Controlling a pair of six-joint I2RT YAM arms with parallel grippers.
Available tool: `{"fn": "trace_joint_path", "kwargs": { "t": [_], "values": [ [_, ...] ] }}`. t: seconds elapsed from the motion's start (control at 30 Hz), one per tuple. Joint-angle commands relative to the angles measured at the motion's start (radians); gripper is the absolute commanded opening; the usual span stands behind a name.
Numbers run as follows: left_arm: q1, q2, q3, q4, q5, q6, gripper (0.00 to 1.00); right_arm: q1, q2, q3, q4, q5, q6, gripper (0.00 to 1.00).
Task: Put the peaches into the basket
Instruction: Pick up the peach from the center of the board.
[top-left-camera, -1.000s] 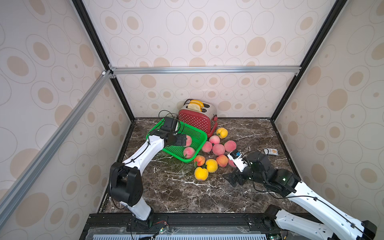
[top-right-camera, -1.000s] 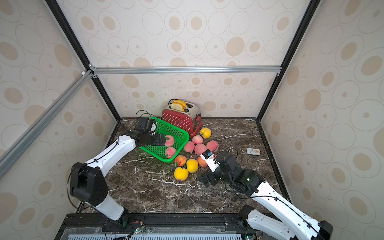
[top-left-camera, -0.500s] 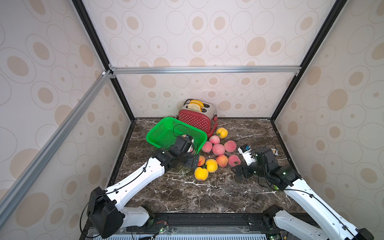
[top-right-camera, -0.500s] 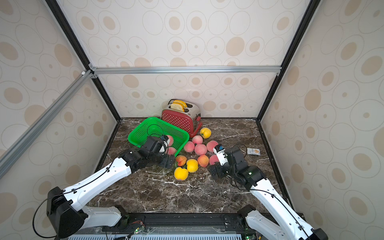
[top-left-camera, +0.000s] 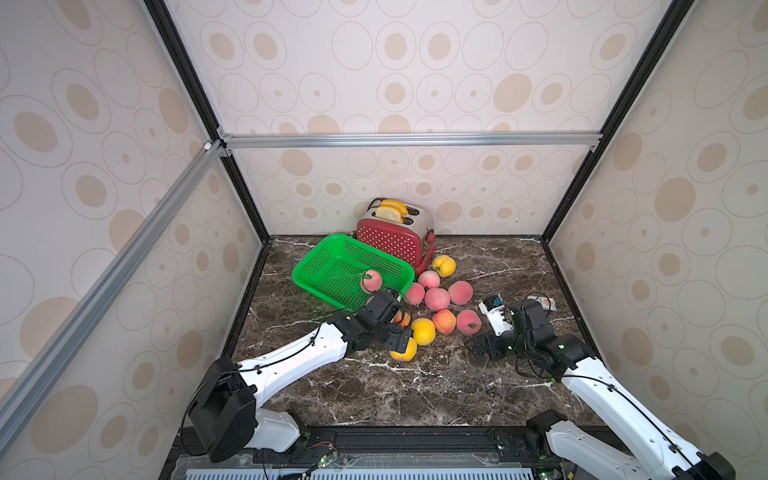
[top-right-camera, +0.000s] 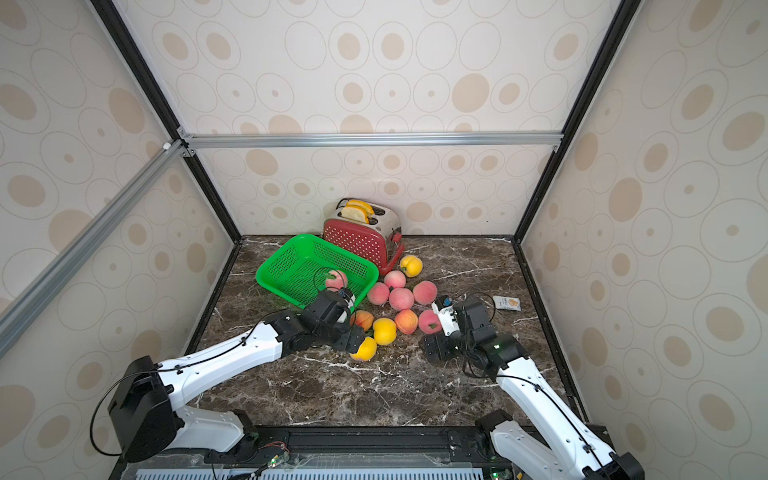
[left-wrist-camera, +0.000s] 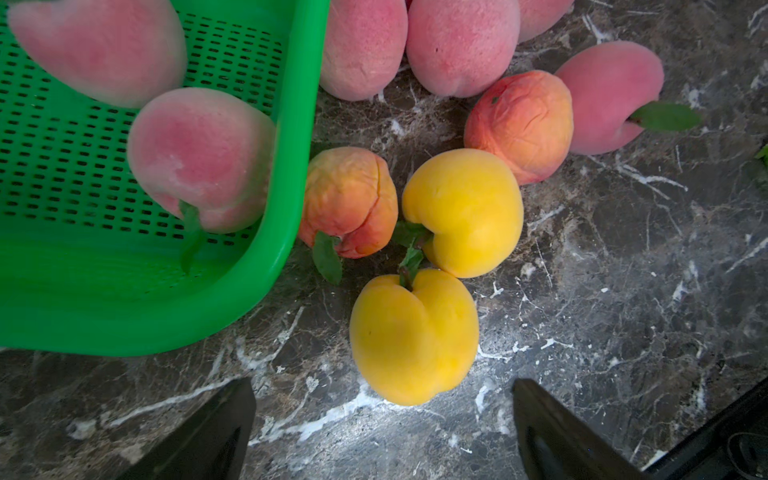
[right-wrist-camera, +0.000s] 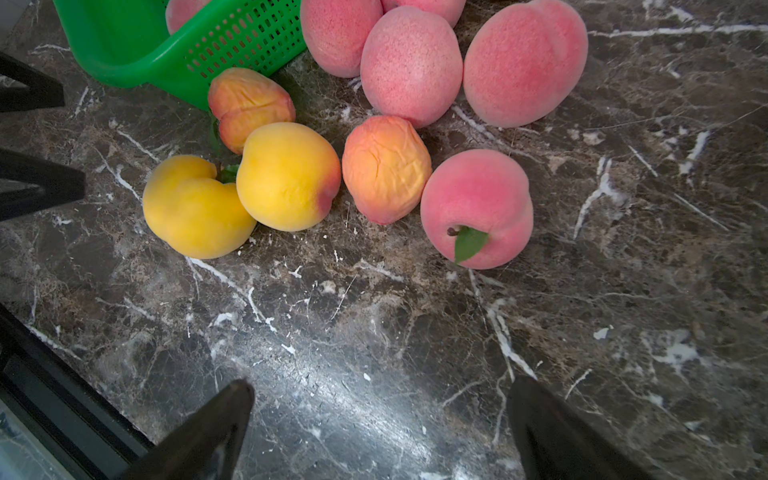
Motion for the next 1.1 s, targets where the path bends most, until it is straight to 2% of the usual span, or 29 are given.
{"fn": "trace_joint_path", "kwargs": {
  "t": [0.0, 0.4, 0.8, 1.0, 1.07],
  "values": [
    [-0.030, 0.039, -0.001, 0.051, 0.021, -0.031, 0.99, -0.003, 0.006, -0.026, 0.033, -0.039, 0.003, 1.00],
    [-0.061, 0.140, -0.012, 0.069, 0.040, -0.038, 0.99, -0.003, -0.023, -0.082, 0.103, -0.110, 0.022, 1.00],
    [-0.061, 0.223, 0.013, 0.057, -0.011, -0.005, 0.99, -0.003, -0.055, -0.086, 0.097, -0.123, 0.045, 1.00],
    [-0.061, 0.224, 0.012, 0.070, -0.003, -0.002, 0.92, -0.003, -0.055, -0.092, 0.106, -0.121, 0.044, 1.00],
    [-0.061, 0.221, 0.013, 0.068, -0.004, 0.003, 0.85, -0.003, -0.050, -0.095, 0.105, -0.119, 0.039, 1.00]
  ]
}}
